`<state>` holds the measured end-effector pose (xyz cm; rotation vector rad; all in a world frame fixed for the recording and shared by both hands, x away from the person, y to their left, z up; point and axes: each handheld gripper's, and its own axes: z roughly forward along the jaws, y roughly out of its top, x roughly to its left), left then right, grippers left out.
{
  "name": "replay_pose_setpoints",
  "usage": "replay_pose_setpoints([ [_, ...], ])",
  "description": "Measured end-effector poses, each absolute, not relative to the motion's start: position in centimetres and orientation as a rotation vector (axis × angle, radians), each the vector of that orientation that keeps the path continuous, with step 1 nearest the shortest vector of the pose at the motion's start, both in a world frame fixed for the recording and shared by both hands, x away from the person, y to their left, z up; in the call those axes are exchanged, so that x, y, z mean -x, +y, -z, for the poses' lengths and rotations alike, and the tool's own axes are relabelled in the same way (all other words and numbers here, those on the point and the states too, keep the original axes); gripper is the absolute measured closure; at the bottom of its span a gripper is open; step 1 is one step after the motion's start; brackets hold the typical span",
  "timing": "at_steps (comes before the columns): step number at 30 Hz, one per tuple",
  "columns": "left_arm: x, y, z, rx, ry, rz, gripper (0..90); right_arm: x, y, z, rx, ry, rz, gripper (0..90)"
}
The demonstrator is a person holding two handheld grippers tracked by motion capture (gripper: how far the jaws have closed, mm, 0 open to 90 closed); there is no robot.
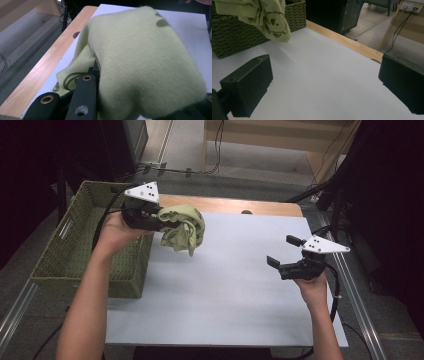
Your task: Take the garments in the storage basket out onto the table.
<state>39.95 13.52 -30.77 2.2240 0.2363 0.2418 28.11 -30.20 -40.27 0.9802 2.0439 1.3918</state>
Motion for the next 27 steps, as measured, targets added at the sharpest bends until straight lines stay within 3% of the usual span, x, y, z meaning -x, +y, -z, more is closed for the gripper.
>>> replay_pose_setpoints([
  [27, -41.3, 4.5, 35.8, -2.192, 0.242, -0.124, 70.5, -28.0, -31.2, 40.1, -0.999, 2.014, -1.416, 0.0],
])
